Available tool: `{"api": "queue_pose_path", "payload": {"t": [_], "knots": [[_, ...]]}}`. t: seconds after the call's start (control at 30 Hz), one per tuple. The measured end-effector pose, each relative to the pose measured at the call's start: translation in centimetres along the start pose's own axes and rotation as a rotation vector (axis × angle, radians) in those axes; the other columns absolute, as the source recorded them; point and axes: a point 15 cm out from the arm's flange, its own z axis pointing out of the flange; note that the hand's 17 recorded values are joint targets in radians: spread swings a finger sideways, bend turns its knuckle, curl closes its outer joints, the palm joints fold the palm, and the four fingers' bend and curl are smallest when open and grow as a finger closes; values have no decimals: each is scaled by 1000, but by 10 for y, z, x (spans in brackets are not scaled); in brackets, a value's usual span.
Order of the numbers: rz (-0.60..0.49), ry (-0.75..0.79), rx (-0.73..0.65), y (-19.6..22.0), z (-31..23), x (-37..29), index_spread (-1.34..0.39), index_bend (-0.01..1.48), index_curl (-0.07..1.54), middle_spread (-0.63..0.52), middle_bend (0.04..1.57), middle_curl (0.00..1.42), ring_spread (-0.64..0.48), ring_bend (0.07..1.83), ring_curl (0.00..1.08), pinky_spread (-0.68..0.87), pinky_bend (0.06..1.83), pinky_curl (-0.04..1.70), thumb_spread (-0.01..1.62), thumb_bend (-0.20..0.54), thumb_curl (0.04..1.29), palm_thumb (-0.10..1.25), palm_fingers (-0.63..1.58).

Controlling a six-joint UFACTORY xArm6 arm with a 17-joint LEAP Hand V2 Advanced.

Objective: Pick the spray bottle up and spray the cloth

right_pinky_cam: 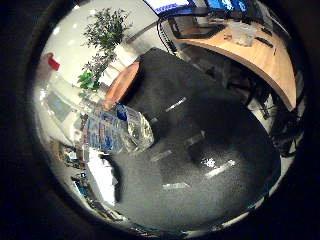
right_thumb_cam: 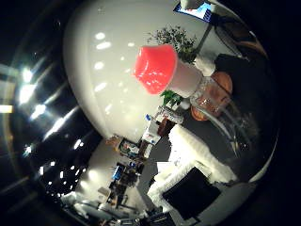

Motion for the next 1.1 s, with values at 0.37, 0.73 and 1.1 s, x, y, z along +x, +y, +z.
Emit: {"api": "queue_pose_path", "payload": {"t": [0.37,0.73,1.1], "knots": [[-2,12,-20,-9,27,3,-210,155,284,117,197,365,144,416,294,357,451,348,1175,-17,278,704,126],[-1,-28,-47,-3,52,-15,-219,149,277,102,230,370,134,452,292,354,419,312,1186,-16,267,688,186],[4,-50,-59,4,61,-18,-303,175,277,-131,479,489,-175,891,420,-270,865,378,1259,0,278,809,952]]}}
